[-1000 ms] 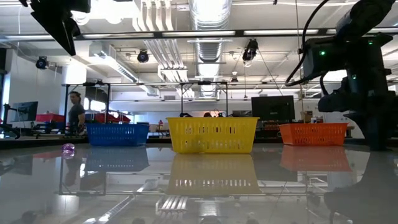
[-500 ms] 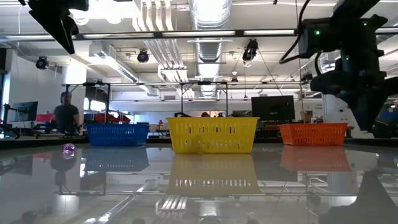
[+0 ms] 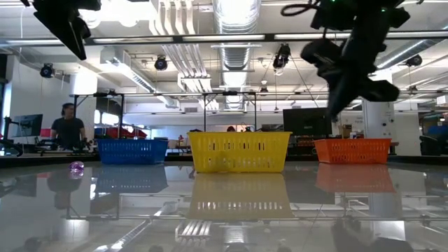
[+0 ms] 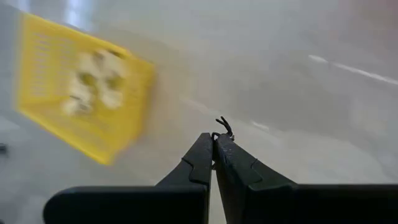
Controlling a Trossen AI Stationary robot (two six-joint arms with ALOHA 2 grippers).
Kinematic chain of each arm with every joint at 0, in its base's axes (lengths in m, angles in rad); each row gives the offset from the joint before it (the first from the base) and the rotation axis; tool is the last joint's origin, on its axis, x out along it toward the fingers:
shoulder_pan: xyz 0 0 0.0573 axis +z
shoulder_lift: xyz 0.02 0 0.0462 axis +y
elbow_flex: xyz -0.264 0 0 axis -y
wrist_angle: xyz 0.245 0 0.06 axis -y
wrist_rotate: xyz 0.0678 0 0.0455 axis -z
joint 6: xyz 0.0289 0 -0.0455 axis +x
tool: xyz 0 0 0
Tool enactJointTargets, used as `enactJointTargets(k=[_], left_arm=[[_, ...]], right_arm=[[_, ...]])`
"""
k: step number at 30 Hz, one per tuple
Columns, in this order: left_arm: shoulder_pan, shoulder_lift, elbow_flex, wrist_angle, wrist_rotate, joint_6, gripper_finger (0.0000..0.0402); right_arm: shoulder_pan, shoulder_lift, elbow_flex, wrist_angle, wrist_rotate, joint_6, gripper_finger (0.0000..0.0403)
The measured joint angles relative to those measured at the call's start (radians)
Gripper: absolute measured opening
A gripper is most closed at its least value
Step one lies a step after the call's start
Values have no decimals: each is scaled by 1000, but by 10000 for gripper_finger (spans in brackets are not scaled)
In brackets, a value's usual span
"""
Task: Sort Halloween decoration
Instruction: Put the black spider toy into the blue bin
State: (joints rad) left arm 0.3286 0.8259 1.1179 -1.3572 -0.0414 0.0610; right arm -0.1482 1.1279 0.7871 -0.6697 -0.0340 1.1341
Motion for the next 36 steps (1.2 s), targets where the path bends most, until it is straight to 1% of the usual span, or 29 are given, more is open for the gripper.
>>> enactJointTargets(k=[6,12,15,18,23,26,29,33,36], left_arm=[[0,-8,0,7,0,7,160],[0,-25,0,7,0,8,160],[0,-34,0,7,0,8,160],[0,-42,0,11,0,8,160],[0,-44,0,12,-1,8,160],[0,-44,0,12,-1,8,160],[0,-44,0,13,-1,8,160],[0,-47,0,12,-1,8,160],[0,-54,0,12,-1,8,160]], right_arm=[[0,70,41,134,19,-40,8],[-1,185,141,169,38,-94,8],[-1,262,223,190,39,-151,8],[-10,343,322,190,33,-256,8],[-51,466,491,192,-17,-375,8],[-76,535,578,190,-27,-424,8],[-100,597,656,190,-58,-458,8],[-121,676,748,190,-98,-502,8],[-130,729,811,189,-107,-528,8]])
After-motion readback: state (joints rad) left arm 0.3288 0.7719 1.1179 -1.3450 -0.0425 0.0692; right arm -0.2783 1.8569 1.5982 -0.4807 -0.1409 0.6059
